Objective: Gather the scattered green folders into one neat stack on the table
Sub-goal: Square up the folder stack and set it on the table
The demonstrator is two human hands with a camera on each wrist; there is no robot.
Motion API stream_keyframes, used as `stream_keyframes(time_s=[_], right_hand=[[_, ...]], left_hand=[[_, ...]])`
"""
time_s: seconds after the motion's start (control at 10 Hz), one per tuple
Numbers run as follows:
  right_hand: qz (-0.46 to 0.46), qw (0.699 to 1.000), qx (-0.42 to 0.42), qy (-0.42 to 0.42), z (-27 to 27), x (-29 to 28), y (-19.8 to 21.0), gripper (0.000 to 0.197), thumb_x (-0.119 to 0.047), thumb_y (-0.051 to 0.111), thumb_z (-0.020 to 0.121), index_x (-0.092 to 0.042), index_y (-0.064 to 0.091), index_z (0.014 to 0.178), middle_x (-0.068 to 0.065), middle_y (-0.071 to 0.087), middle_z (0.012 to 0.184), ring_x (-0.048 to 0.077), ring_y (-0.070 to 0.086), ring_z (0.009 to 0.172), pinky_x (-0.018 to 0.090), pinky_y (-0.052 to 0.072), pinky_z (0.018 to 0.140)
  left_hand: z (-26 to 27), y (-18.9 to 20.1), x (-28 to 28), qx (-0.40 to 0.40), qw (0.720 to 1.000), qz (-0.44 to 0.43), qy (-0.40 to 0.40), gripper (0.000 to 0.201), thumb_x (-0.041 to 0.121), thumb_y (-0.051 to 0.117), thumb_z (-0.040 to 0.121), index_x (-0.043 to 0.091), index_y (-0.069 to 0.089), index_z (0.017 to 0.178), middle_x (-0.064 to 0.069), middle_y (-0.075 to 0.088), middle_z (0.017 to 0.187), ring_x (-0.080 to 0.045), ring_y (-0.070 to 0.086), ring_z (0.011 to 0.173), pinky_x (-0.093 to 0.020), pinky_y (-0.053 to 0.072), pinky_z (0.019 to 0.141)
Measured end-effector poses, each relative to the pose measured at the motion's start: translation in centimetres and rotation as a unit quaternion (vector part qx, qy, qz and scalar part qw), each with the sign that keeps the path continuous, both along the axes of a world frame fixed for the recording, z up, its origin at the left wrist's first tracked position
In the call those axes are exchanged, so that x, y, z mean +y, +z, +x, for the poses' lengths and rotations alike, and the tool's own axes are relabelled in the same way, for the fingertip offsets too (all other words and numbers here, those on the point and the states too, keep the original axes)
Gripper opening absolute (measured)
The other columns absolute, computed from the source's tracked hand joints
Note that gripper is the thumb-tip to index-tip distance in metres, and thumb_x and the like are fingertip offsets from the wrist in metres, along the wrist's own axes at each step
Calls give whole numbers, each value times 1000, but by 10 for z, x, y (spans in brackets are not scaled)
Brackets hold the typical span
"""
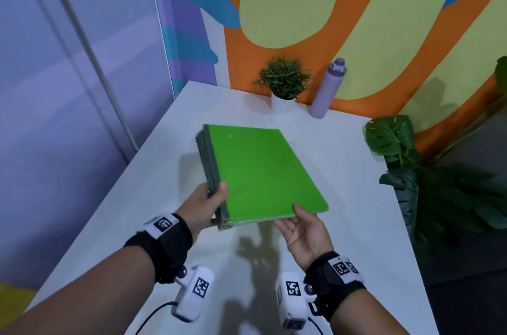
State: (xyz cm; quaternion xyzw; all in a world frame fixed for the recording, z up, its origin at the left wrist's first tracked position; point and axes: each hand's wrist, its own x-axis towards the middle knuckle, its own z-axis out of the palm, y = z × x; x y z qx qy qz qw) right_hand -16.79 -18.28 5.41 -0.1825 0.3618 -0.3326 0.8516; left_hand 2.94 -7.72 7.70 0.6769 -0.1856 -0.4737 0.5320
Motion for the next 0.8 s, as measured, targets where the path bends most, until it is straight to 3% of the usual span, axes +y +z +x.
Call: stream_keyframes(time_s=[0.1, 0.2, 0.3, 0.4, 0.5, 0.6, 0.7, 0.8], right_hand=[[12, 997, 33, -68, -9, -14, -19, 47, -5, 55, 84, -4, 46, 130, 19, 69, 97, 31, 71, 81, 36, 59, 62], [19, 988, 82, -131, -19, -30, -34, 50, 0, 50, 89, -3, 36, 137, 22, 52, 116, 35, 61, 99, 37, 59, 68], [52, 977, 95, -185, -26, -48, -45, 52, -1, 47, 92, -2, 32, 142, 27, 41, 134, 39, 52, 117, 40, 57, 76], [98, 966, 106, -216, -25, -65, -50, 48, -4, 45, 94, -2, 33, 141, 29, 39, 140, 40, 50, 120, 43, 54, 86], [132, 956, 151, -215, -18, -82, -50, 33, -9, 46, 95, -4, 47, 128, 25, 55, 121, 35, 62, 104, 39, 59, 72], [73, 922, 365, -110, -8, -103, -58, 18, -17, 56, 91, -5, 56, 104, 13, 64, 95, 26, 66, 88, 36, 59, 70], [-74, 810, 578, 70, -1, -116, -74, 32, -40, 66, 81, -10, 61, 90, 8, 67, 90, 26, 64, 82, 41, 55, 78], [-187, 692, 677, 164, 2, -130, -73, 43, -45, 58, 87, -2, 63, 94, 11, 66, 91, 31, 64, 86, 34, 51, 74]], left_hand=[[10, -25, 10, -155, 980, 111, -61, 66, 52, 53, 87, 23, 33, 143, 2, 45, 141, -21, 42, 132, -38, 34, 109], [29, -59, 26, -284, 918, 245, -131, 73, 46, 52, 90, 19, 20, 150, -5, 21, 158, -21, 21, 145, -33, 19, 115], [40, -87, 41, -336, 864, 330, -179, 76, 47, 49, 90, 20, 13, 151, -9, 8, 161, -24, 7, 149, -35, 14, 119], [46, -104, 48, -354, 831, 380, -200, 78, 50, 48, 89, 21, 10, 151, -12, 2, 161, -32, 6, 148, -39, 14, 119], [51, -109, 50, -348, 820, 404, -208, 77, 49, 47, 90, 23, 9, 151, -10, -2, 161, -36, 8, 147, -40, 18, 118], [59, -113, 50, -343, 819, 412, -206, 75, 48, 46, 91, 23, 9, 151, -9, -4, 161, -36, 8, 147, -42, 21, 117], [65, -121, 53, -339, 820, 415, -200, 73, 47, 45, 92, 23, 10, 151, -9, -4, 161, -34, 10, 147, -41, 23, 117], [68, -129, 55, -343, 824, 409, -190, 73, 47, 46, 91, 22, 13, 151, -8, 1, 161, -33, 14, 145, -41, 25, 115]])
